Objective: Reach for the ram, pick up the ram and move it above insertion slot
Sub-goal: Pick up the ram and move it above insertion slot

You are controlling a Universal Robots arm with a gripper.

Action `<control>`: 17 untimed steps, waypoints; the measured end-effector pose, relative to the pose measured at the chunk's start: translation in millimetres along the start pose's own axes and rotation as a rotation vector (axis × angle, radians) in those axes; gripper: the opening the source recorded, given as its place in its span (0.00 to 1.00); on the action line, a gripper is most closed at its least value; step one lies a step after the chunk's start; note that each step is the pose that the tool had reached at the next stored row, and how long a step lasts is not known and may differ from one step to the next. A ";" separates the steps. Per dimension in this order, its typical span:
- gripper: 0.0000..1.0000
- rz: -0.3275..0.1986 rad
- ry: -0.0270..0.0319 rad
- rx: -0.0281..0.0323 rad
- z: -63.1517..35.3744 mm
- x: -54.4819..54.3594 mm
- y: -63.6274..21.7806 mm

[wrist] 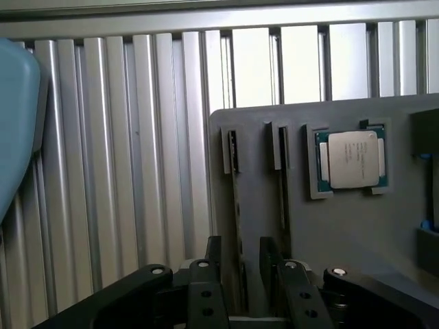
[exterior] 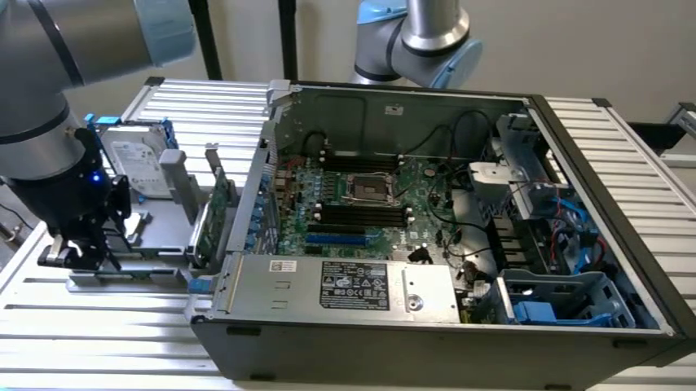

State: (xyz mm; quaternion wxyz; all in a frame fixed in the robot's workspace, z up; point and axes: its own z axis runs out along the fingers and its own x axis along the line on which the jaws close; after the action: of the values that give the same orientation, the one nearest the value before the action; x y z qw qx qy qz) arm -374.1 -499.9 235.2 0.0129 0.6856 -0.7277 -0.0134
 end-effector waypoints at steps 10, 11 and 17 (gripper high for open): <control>0.36 -0.021 0.0007 0.0000 18.2 0.1 -0.8; 0.36 -0.023 0.0007 0.0001 20.0 0.0 -0.9; 0.36 -0.040 0.0013 0.0040 30.8 0.1 -1.3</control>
State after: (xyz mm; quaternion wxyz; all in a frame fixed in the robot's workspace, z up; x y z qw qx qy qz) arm -373.9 -499.9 204.4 0.0117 0.7002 -0.7137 -0.0117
